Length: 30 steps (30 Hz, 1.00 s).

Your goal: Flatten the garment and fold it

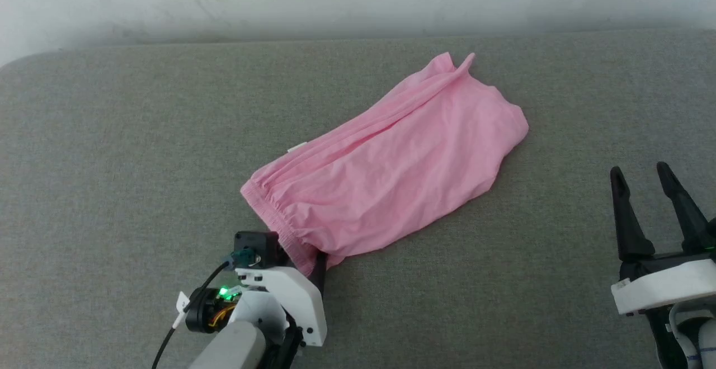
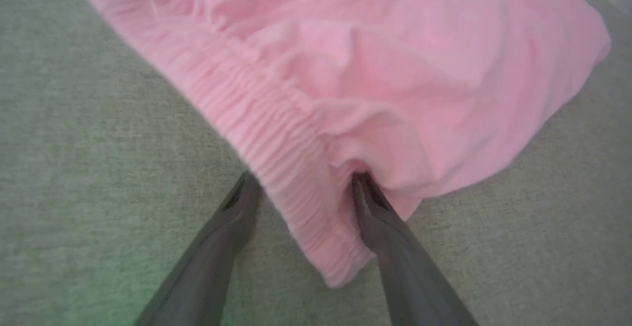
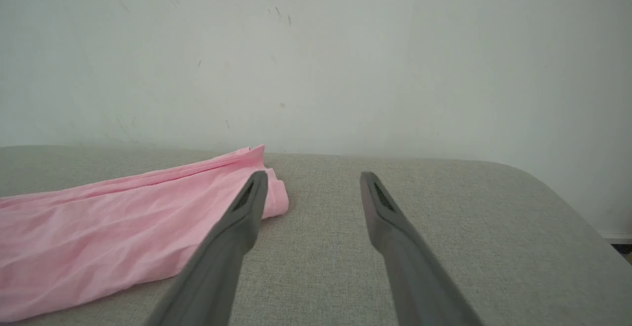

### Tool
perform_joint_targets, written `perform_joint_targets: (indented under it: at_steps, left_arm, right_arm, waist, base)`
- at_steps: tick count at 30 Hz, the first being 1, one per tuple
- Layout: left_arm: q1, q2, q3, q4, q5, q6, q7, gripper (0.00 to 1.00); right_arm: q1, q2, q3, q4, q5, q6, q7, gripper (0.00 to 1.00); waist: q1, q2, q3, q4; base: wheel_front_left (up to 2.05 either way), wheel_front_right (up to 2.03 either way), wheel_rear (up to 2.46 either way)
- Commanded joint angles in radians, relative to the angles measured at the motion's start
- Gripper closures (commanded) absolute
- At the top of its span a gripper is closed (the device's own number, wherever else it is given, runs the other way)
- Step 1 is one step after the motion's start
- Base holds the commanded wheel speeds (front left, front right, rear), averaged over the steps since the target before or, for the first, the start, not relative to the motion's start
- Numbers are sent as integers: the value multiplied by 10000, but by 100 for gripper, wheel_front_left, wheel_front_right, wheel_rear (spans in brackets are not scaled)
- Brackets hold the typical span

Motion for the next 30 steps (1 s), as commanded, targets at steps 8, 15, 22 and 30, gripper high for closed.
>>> perform_joint_targets:
  at_steps: [8,15,22,30]
  left_arm:
    - [207,79,-530,625,-101,-445,667,100]
    - [176,248,-184,-432,59,-446,-664,100]
    - [92,433,-330,-1628,300,-471,-809,100]
    - [-164,277,-796,-1918,480,-677,-700,100]
  right_arm:
    - [-33,-208,-65,-175,-143,-21,354,0]
    - [-707,-958,388,22,-136,-21,1972,0]
    - [-2528,-1116,1223,1416,257,-21,5380,0]
    - [-4758,-909,1689,4056,30,-21,7663,0]
  waist:
    - [0,0,95,353]
    - [0,0,-110,1145]
    - [0,0,162,1789]
    - [0,0,632,2340]
  base:
    - [0,0,0]
    - [0,0,0]
    - [0,0,0]
    - [0,0,0]
